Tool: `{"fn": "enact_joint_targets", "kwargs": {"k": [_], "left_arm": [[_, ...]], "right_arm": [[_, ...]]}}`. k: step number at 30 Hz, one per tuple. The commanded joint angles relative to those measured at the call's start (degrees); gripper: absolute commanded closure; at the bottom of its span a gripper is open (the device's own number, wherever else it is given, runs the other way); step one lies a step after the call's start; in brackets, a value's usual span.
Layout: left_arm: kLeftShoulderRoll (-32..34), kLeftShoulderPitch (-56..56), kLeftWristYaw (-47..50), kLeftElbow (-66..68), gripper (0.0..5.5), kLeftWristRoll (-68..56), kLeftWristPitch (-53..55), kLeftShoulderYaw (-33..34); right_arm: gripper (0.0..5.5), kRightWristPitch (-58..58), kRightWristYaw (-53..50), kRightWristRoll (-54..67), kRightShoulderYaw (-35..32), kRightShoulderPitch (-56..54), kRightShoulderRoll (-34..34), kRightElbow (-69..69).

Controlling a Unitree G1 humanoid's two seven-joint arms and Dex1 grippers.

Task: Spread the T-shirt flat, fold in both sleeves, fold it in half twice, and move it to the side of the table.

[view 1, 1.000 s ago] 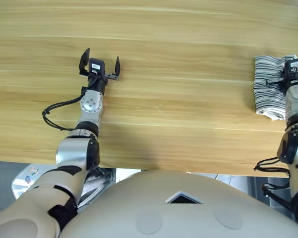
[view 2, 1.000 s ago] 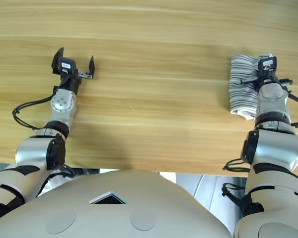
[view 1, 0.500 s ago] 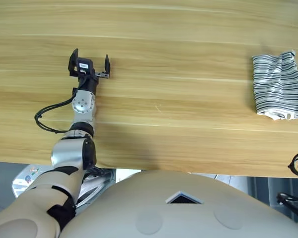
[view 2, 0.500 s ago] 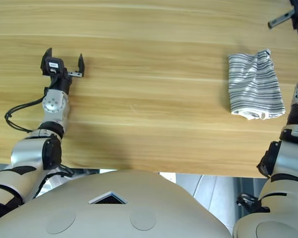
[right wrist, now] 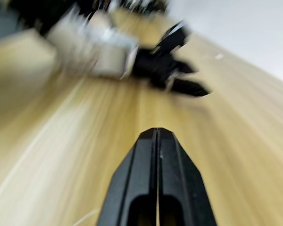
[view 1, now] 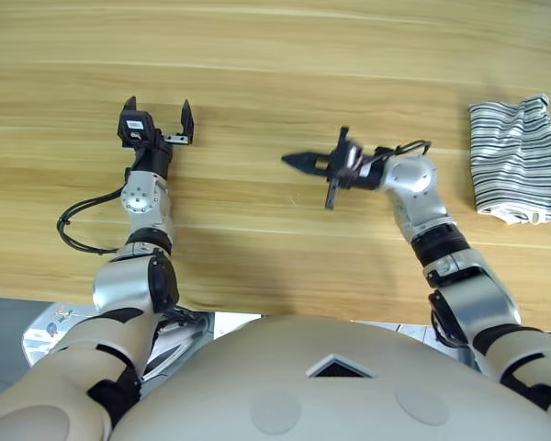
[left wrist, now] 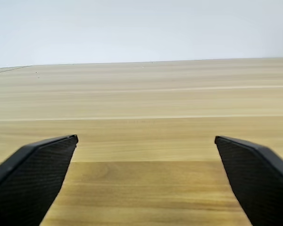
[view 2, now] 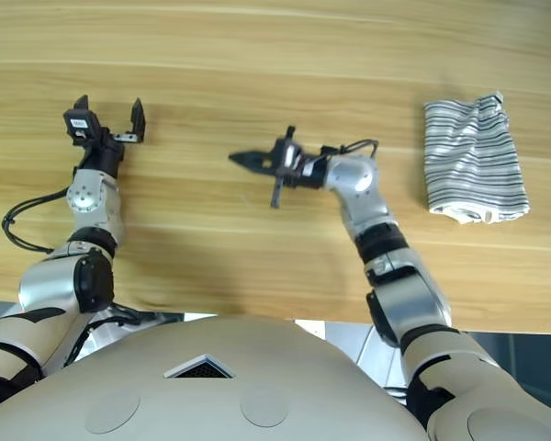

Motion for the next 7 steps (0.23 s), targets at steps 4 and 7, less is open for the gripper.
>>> {"fn": "enact_joint_targets", "kwargs": {"k": [4,7], "left_arm": [[0.5,-4.0,1.3,1.7,0.10,-4.8,6.3,4.8],[2.0,-5.0,10.6,2.4,0.10,-2.0,6.9,3.5]], "right_arm": [[5.46,-0.5,-71.9,-17.1,-7.5,-18.1,-0.1,32.7],[5.46,8.9,-106.0,-48.9,17.5,-17.3,1.4,31.6]]}}
